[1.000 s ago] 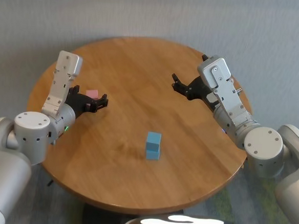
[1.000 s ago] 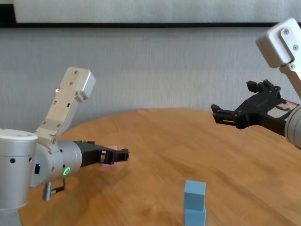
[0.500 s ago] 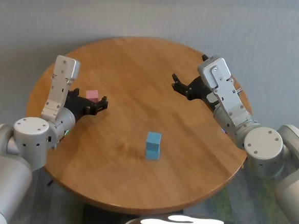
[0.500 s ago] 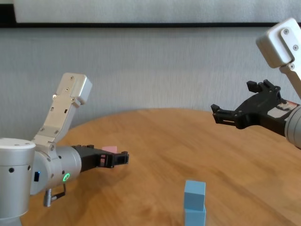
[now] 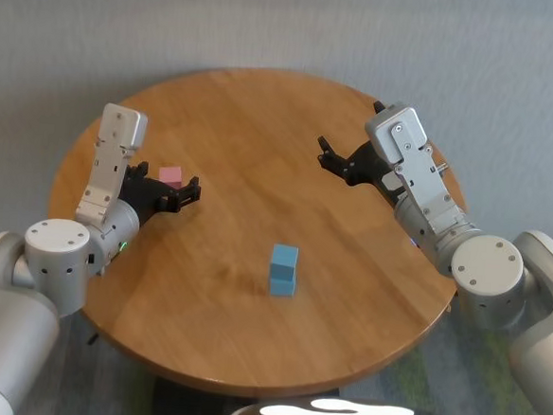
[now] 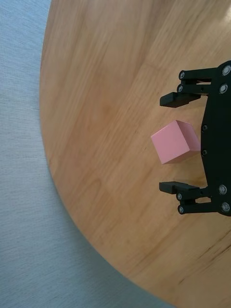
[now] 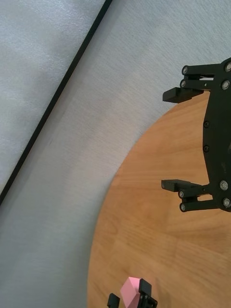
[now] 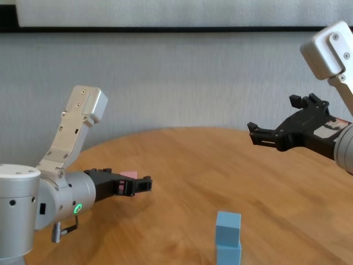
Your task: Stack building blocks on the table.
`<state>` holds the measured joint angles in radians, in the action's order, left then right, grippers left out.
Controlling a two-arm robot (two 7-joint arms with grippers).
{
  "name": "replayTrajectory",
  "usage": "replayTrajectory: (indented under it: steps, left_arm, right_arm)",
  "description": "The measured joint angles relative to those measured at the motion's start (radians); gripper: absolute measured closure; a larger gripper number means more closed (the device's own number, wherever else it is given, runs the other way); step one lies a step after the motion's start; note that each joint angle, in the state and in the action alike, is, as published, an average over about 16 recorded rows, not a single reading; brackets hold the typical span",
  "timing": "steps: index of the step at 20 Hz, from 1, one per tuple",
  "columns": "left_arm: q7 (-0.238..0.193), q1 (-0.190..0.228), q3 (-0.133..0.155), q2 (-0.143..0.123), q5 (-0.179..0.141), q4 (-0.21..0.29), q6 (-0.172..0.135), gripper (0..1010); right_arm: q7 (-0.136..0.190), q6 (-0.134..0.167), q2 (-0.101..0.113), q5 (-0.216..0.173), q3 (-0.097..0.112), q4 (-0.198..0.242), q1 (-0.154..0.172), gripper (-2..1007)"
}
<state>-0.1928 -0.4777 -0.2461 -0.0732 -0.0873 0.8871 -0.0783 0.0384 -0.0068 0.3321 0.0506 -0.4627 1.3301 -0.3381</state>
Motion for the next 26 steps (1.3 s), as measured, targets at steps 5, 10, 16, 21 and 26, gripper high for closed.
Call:
replayTrajectory:
  steps: [5,10,16,21,26]
  left_arm:
    - [0.003,0.000,0.000,0.000,0.000,0.002,-0.003,14]
    - [0.005,0.000,-0.001,0.000,0.000,0.005,-0.007,49]
    - [0.006,0.000,-0.002,-0.001,0.000,0.007,-0.011,167]
    - [0.007,0.000,-0.002,-0.001,-0.001,0.008,-0.012,325]
    - [0.008,0.001,-0.002,-0.001,-0.001,0.009,-0.013,477]
  right_arm:
    - [0.000,0.000,0.000,0.000,0.000,0.000,0.000,0]
    - [0.000,0.000,0.000,0.000,0.000,0.000,0.000,0]
    - [0.000,0.000,0.000,0.000,0.000,0.000,0.000,0]
    - [0.000,0.000,0.000,0.000,0.000,0.000,0.000,0]
    - [0.000,0.000,0.000,0.000,0.000,0.000,0.000,0]
